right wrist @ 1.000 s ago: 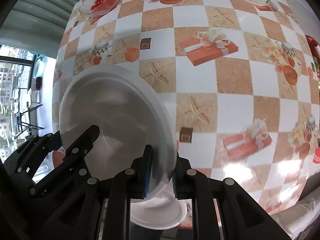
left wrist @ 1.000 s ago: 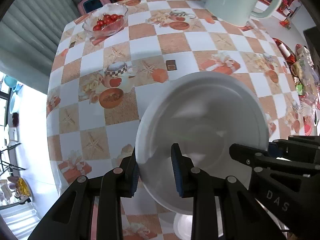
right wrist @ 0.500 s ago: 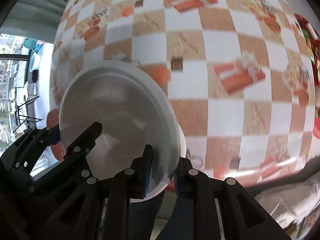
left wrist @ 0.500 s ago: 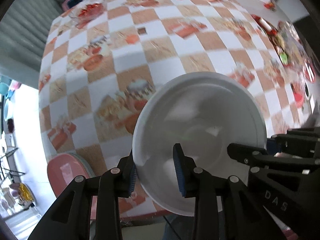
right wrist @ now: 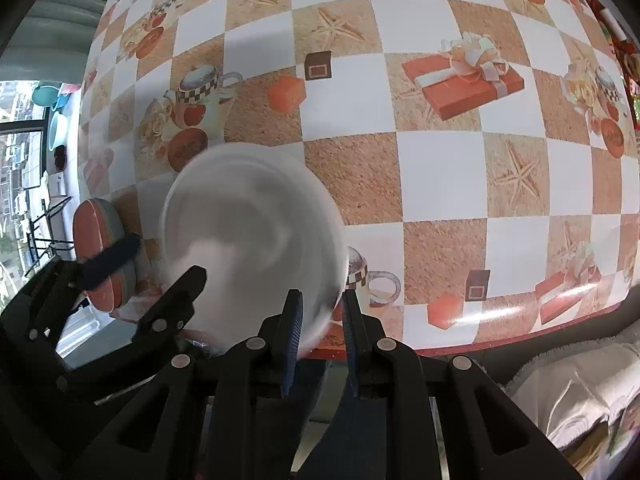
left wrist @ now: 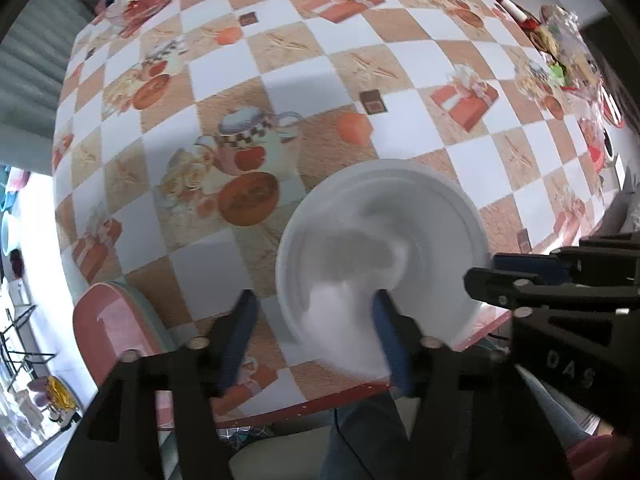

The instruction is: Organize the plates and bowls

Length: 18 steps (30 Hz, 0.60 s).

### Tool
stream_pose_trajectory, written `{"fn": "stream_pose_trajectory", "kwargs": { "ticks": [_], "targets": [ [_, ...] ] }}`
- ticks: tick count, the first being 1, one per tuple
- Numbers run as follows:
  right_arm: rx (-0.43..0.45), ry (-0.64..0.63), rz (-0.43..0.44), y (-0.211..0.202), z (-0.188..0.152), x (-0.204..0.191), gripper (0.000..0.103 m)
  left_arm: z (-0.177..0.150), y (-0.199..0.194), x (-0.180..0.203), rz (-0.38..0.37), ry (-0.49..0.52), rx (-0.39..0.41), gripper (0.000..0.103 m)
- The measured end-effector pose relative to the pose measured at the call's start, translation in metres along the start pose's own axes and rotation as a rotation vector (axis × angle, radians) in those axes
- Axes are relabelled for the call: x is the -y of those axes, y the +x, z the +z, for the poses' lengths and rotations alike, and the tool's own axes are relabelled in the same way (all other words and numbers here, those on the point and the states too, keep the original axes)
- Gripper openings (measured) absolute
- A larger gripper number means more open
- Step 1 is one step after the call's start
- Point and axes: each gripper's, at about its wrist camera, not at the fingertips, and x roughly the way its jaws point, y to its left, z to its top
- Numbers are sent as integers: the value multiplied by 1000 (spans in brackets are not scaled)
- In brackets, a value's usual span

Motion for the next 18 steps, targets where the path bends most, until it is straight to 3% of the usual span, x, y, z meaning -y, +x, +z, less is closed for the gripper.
{"fn": "stream_pose_trajectory", "kwargs": {
  "ticks": [1, 2, 3, 5, 8, 10, 12, 18],
  "targets": [
    [0, 5, -3, 0, 0, 2, 21, 0, -1, -3, 2, -7, 5, 76],
    [-2, 10, -7, -1, 1, 4, 28, -1, -3, -7, 4, -13, 12, 79],
    [0, 13, -9, -2, 1, 6, 56, -2, -5, -10, 5, -17, 22, 79],
    [21, 10, -19, -8, 1, 11, 84, -5, -10, -17, 18, -22, 43, 82],
    [32, 10, -17, -14, -2, 16, 86, -12, -12, -31, -14, -43, 46, 85],
    [36, 19, -29, -14, -3, 19, 103, -16, -12, -37, -17, -62, 34, 90],
    [43, 33, -37, -15, -6, 21, 103, -18, -7, -40, -4, -83, 4, 103],
    [32, 48, -30, -9, -9, 19, 103, -20, 0, -44, -14, -100, -26, 103]
  ]
}}
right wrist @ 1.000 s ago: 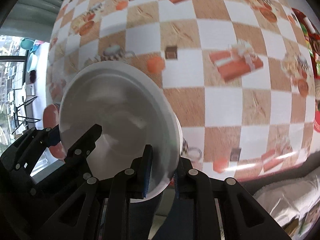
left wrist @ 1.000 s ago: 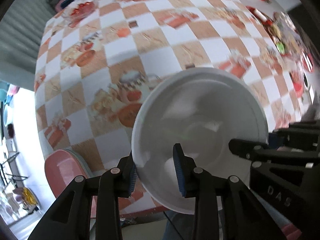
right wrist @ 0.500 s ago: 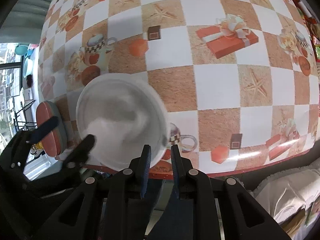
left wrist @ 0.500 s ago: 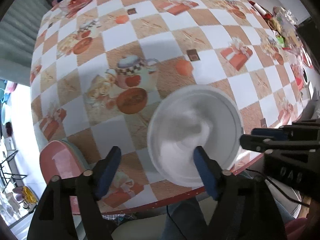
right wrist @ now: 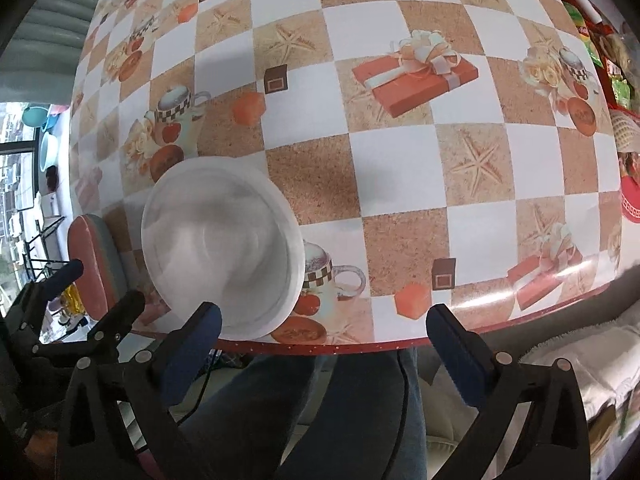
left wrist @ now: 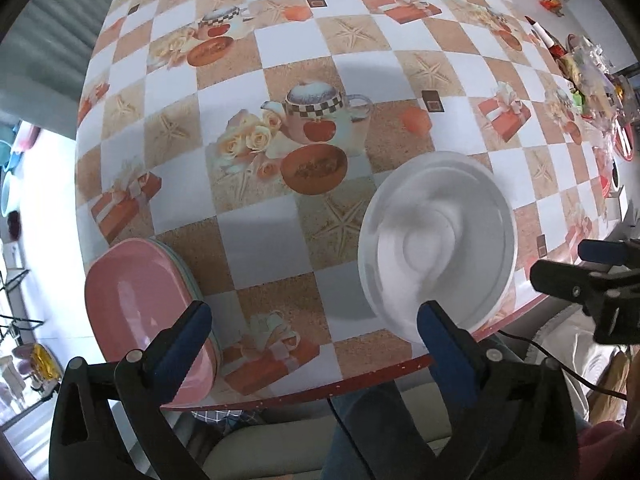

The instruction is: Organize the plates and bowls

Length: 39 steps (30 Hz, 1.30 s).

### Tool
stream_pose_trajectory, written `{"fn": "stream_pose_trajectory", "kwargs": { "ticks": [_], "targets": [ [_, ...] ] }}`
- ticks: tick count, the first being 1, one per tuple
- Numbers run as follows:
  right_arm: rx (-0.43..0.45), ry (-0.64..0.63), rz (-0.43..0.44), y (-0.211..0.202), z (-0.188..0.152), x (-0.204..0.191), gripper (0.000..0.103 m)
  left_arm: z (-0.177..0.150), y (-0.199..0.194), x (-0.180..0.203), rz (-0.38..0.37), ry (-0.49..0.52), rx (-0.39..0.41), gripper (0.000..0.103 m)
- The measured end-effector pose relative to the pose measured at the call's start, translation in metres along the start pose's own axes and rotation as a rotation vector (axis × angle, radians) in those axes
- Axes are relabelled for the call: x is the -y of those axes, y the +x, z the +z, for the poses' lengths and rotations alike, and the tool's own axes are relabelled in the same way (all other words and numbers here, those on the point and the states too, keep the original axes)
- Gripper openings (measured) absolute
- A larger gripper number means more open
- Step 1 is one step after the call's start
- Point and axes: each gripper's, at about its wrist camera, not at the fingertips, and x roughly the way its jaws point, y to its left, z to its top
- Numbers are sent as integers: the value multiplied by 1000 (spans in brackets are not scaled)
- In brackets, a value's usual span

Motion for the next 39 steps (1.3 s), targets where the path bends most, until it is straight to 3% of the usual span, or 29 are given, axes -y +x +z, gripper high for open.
{"fn": "stream_pose_trajectory", "kwargs": {
  "ticks": [23, 39],
  "targets": [
    [-30, 41, 5, 8, -9, 8, 103, 1, 2, 11, 4, 35, -11, 103],
    [-39, 22, -36, 15, -7, 2, 103, 9, 15, 14, 8, 24, -39, 103]
  ]
}}
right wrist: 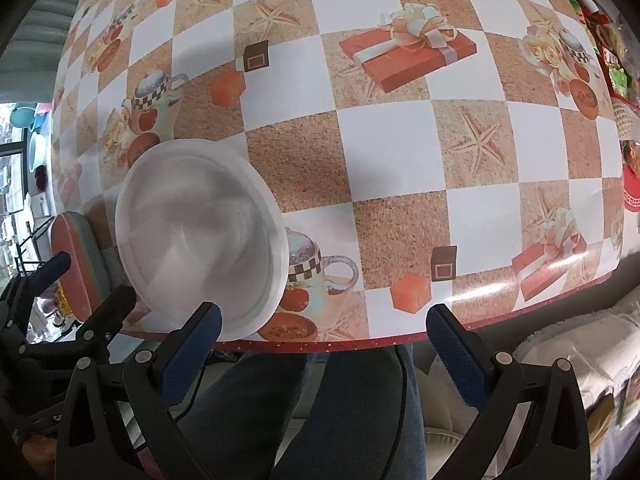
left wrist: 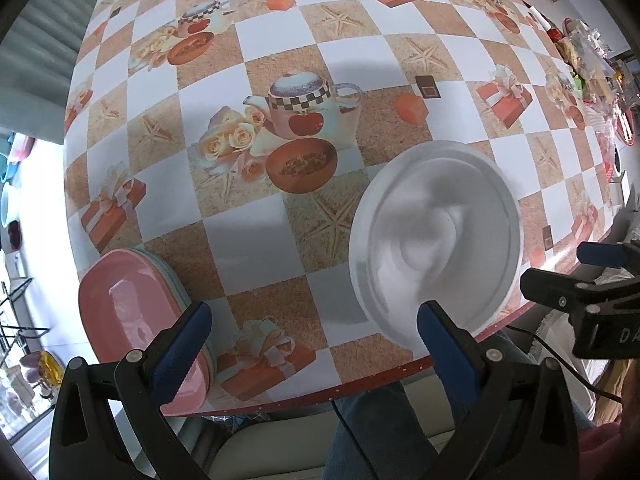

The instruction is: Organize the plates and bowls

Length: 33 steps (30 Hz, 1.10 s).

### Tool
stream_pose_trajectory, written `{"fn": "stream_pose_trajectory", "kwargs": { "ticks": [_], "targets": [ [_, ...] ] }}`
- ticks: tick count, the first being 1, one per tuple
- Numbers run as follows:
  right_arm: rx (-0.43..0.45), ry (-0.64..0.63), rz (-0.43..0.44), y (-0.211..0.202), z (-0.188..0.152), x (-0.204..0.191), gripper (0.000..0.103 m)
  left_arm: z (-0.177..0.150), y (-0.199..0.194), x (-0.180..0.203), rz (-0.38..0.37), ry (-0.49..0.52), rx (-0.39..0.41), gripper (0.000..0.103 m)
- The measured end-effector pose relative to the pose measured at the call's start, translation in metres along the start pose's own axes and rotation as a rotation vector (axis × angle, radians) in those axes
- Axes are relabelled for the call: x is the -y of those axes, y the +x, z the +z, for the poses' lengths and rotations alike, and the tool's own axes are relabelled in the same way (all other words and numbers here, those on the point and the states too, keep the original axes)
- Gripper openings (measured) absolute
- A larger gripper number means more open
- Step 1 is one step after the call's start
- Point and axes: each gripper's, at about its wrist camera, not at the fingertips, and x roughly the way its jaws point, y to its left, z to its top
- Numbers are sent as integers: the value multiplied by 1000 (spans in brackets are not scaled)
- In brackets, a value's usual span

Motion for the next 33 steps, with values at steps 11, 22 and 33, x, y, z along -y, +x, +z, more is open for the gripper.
{"fn": "stream_pose_trajectory", "kwargs": {
  "ticks": [11, 22, 33],
  "targets": [
    [12, 2, -4, 4, 13, -3, 103, 11, 9, 4, -3, -17, -9, 103],
    [0, 47, -23, 29, 39, 2, 103, 23, 34, -2, 11, -77, -10, 103],
    [-29, 32, -29, 61, 55, -5, 103, 23, 69, -11, 1, -118, -24, 103]
  ]
}}
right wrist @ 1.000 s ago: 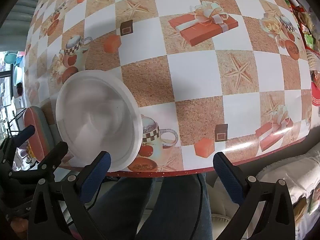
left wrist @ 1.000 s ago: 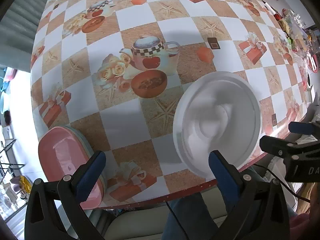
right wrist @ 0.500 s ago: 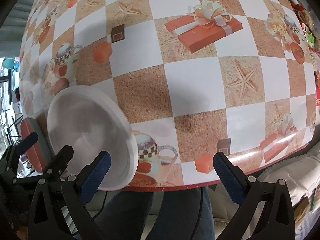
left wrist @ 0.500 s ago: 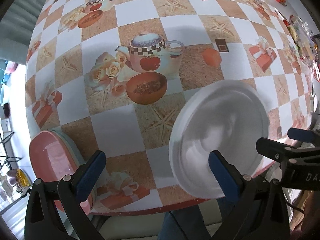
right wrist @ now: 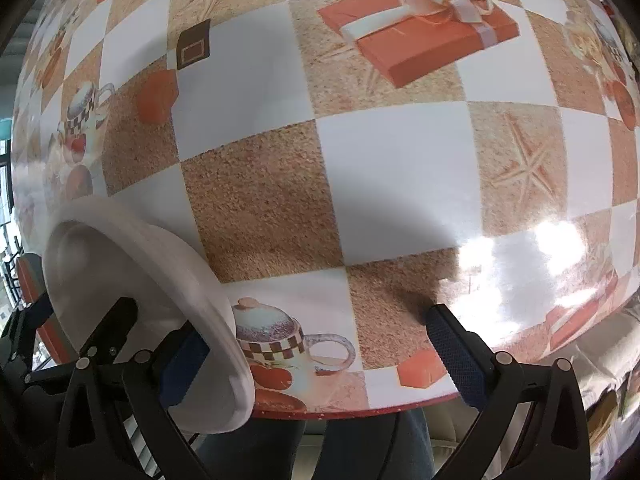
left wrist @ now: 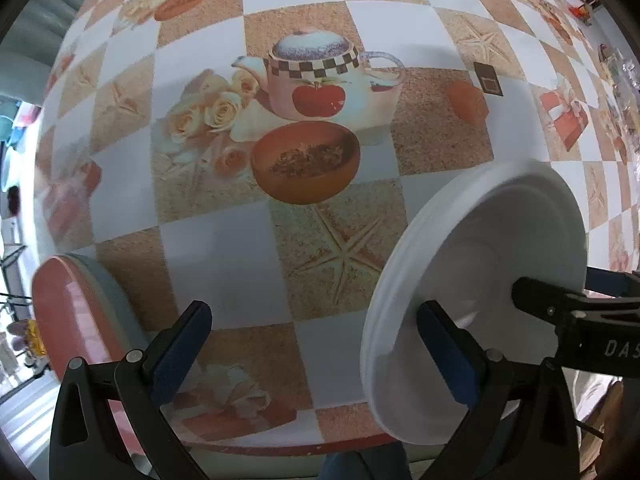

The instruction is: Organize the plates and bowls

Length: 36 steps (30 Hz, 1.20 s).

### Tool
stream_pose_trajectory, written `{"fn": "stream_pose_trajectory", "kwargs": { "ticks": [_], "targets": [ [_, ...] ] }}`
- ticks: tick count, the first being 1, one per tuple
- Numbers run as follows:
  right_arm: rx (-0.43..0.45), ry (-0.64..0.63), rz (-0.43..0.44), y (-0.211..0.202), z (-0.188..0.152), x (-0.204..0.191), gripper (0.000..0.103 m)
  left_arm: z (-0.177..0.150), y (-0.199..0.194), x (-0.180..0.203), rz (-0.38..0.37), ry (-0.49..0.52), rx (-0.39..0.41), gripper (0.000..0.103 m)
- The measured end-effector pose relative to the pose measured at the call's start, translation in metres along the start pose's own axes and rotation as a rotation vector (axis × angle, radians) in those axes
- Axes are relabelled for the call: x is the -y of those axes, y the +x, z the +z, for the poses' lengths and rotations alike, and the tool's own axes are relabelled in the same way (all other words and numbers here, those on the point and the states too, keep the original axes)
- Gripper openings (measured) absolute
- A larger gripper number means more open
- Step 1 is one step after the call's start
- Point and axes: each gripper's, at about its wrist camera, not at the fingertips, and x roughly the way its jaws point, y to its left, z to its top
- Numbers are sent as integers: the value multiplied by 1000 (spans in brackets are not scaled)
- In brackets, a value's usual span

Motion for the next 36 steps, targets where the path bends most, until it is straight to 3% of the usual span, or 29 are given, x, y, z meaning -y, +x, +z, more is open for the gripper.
{"fn": "stream_pose_trajectory", "kwargs": {
  "ticks": [9, 17, 19, 21, 22, 24, 26, 28, 29, 36],
  "targets": [
    [-15, -4, -1, 4, 5, 0, 103, 0, 13, -9, -74, 0, -1, 103],
    [-31, 1, 0, 2, 14, 0, 102, 11, 27, -22, -60, 8, -50, 102],
    [-24, -6, 7, 1, 11, 0, 95, 14, 25, -15, -44, 31, -40, 97],
    [-11, -28, 27, -4, 6, -4, 76, 19, 21, -1, -35, 56, -21, 90],
    [-7, -39, 41, -6, 5, -6, 70, 20, 19, 2, -35, 68, -14, 83],
    [-4, -64, 84, -7, 2, -12, 46, 20, 17, 6, -64, 72, -9, 71],
    [-12, -60, 127, -6, 0, -13, 31, 21, 17, 8, -110, 56, -15, 51],
    [-21, -58, 128, -5, -1, -16, 27, 21, 17, 14, -139, 63, -16, 38],
    [-30, -69, 129, -3, -1, -20, 22, 21, 17, 18, -132, 75, -12, 36],
    [-38, -118, 93, 1, -2, -54, 23, 10, 18, -1, -114, 52, 4, 37]
  ]
}}
